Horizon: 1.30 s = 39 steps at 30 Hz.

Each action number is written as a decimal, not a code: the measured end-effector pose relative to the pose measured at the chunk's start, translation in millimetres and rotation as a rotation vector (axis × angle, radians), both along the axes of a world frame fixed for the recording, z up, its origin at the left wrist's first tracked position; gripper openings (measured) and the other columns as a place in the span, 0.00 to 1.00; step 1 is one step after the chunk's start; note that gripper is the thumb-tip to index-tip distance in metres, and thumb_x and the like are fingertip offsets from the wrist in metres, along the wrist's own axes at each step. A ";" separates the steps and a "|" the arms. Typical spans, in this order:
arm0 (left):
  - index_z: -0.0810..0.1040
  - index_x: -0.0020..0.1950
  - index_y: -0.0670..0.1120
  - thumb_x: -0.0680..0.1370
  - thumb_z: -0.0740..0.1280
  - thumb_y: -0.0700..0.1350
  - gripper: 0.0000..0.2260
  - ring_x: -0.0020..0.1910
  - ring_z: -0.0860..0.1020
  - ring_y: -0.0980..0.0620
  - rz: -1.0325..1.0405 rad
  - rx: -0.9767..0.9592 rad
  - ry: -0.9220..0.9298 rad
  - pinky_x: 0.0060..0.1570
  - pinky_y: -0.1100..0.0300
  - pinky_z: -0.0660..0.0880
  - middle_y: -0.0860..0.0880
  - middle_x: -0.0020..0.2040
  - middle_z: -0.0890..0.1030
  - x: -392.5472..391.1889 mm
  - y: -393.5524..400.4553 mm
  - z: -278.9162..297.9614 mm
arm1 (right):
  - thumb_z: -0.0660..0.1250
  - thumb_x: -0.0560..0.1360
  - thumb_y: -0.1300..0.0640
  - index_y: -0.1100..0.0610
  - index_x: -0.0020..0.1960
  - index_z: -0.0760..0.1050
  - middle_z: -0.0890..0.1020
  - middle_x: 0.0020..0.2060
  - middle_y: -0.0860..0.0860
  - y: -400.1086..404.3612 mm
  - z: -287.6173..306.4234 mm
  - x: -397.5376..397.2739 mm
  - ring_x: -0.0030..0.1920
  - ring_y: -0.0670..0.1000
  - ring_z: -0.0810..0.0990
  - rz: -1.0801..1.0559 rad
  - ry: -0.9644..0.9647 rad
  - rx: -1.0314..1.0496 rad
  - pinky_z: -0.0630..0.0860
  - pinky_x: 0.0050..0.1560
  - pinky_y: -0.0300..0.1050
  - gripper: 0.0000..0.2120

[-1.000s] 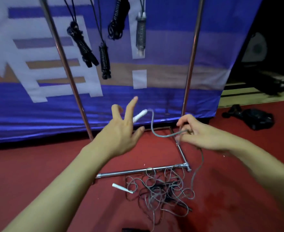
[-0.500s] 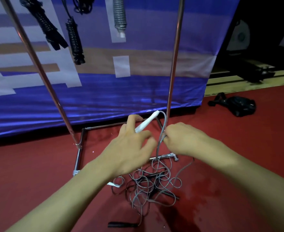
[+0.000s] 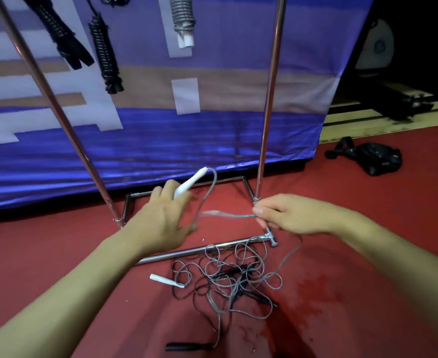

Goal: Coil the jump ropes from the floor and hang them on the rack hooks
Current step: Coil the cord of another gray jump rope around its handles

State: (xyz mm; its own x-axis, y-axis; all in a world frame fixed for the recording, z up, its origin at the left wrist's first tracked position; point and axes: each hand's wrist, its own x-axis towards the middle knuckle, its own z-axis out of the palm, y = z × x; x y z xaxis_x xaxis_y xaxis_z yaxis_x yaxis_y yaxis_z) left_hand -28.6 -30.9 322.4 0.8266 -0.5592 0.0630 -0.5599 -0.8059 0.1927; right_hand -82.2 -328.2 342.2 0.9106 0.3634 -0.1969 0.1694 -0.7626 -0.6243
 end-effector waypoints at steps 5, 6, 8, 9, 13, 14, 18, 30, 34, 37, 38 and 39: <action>0.79 0.64 0.59 0.74 0.60 0.71 0.26 0.61 0.69 0.47 -0.173 -0.190 0.168 0.68 0.51 0.68 0.52 0.62 0.66 -28.4 -39.5 10.0 | 0.60 0.85 0.48 0.49 0.39 0.77 0.74 0.26 0.43 43.7 11.4 -1.8 0.30 0.41 0.74 -0.019 -0.427 -0.086 0.65 0.35 0.38 0.17; 0.83 0.56 0.56 0.77 0.57 0.68 0.22 0.58 0.72 0.46 -0.187 -0.217 0.135 0.66 0.48 0.70 0.51 0.58 0.68 -28.5 -43.9 9.9 | 0.60 0.85 0.48 0.49 0.40 0.77 0.74 0.25 0.43 47.3 12.0 -2.0 0.29 0.40 0.73 -0.024 -0.422 -0.100 0.64 0.34 0.39 0.17; 0.84 0.42 0.52 0.81 0.56 0.62 0.22 0.52 0.74 0.46 -0.196 -0.204 0.035 0.59 0.46 0.73 0.51 0.54 0.69 -20.5 -39.7 10.4 | 0.59 0.85 0.46 0.49 0.39 0.76 0.75 0.26 0.45 40.0 10.4 -2.9 0.28 0.41 0.73 0.012 -0.268 -0.072 0.66 0.34 0.35 0.17; 0.83 0.39 0.50 0.81 0.56 0.62 0.23 0.50 0.74 0.46 -0.205 -0.169 -0.025 0.57 0.46 0.75 0.50 0.54 0.69 -13.6 -31.6 10.2 | 0.59 0.84 0.44 0.50 0.40 0.75 0.76 0.27 0.45 31.4 8.1 -4.4 0.27 0.41 0.73 0.038 -0.102 -0.029 0.70 0.36 0.34 0.18; 0.83 0.36 0.45 0.81 0.59 0.60 0.24 0.39 0.70 0.44 -0.047 -0.031 -0.220 0.42 0.40 0.78 0.49 0.47 0.65 13.6 13.2 5.4 | 0.59 0.84 0.42 0.54 0.38 0.72 0.76 0.29 0.47 -16.0 -15.0 -4.4 0.34 0.50 0.79 0.003 0.322 -0.042 0.77 0.46 0.46 0.21; 0.84 0.39 0.45 0.80 0.61 0.59 0.22 0.39 0.73 0.40 0.018 -0.016 -0.186 0.42 0.39 0.79 0.48 0.46 0.65 19.3 19.9 2.9 | 0.58 0.85 0.44 0.54 0.38 0.72 0.75 0.29 0.47 -23.5 -19.5 -4.7 0.33 0.49 0.77 -0.010 0.308 -0.040 0.78 0.47 0.46 0.21; 0.74 0.73 0.56 0.75 0.74 0.60 0.28 0.63 0.72 0.43 0.091 0.083 0.190 0.72 0.51 0.68 0.47 0.62 0.64 1.6 13.2 8.5 | 0.57 0.85 0.46 0.48 0.40 0.77 0.77 0.32 0.48 -18.7 -16.2 -2.6 0.34 0.50 0.76 0.012 0.002 -0.097 0.78 0.47 0.48 0.18; 0.87 0.48 0.48 0.83 0.66 0.54 0.13 0.49 0.78 0.39 -0.003 0.072 0.077 0.57 0.44 0.76 0.46 0.49 0.72 11.0 -9.9 5.5 | 0.63 0.81 0.39 0.58 0.38 0.72 0.80 0.27 0.52 -18.9 -8.4 -4.3 0.28 0.43 0.76 0.002 0.092 -0.082 0.70 0.36 0.36 0.24; 0.76 0.70 0.55 0.78 0.71 0.60 0.22 0.64 0.70 0.43 0.001 0.243 0.159 0.69 0.46 0.71 0.46 0.63 0.66 -4.5 -12.9 8.9 | 0.59 0.85 0.43 0.54 0.38 0.72 0.74 0.27 0.45 -13.7 -20.8 2.1 0.30 0.46 0.75 -0.026 0.031 0.028 0.77 0.41 0.47 0.21; 0.77 0.67 0.59 0.78 0.70 0.61 0.19 0.59 0.72 0.45 -0.131 -0.054 0.242 0.66 0.50 0.71 0.50 0.57 0.67 -25.4 -46.9 13.9 | 0.59 0.85 0.44 0.47 0.38 0.76 0.78 0.31 0.44 21.0 -13.5 7.6 0.31 0.44 0.74 0.072 -0.205 -0.027 0.72 0.40 0.44 0.19; 0.80 0.63 0.58 0.80 0.68 0.58 0.13 0.55 0.73 0.44 -0.178 -0.079 0.206 0.62 0.49 0.72 0.50 0.52 0.67 -27.4 -55.0 11.4 | 0.59 0.84 0.44 0.47 0.38 0.76 0.77 0.30 0.46 30.1 -9.9 8.4 0.30 0.44 0.73 0.071 -0.236 0.004 0.72 0.38 0.45 0.18; 0.83 0.58 0.55 0.82 0.67 0.55 0.09 0.52 0.73 0.43 -0.200 -0.087 0.151 0.58 0.46 0.74 0.51 0.48 0.66 -26.1 -58.0 9.7 | 0.59 0.84 0.43 0.48 0.38 0.77 0.77 0.30 0.49 34.0 -7.6 8.9 0.28 0.44 0.72 0.064 -0.222 0.038 0.72 0.36 0.47 0.19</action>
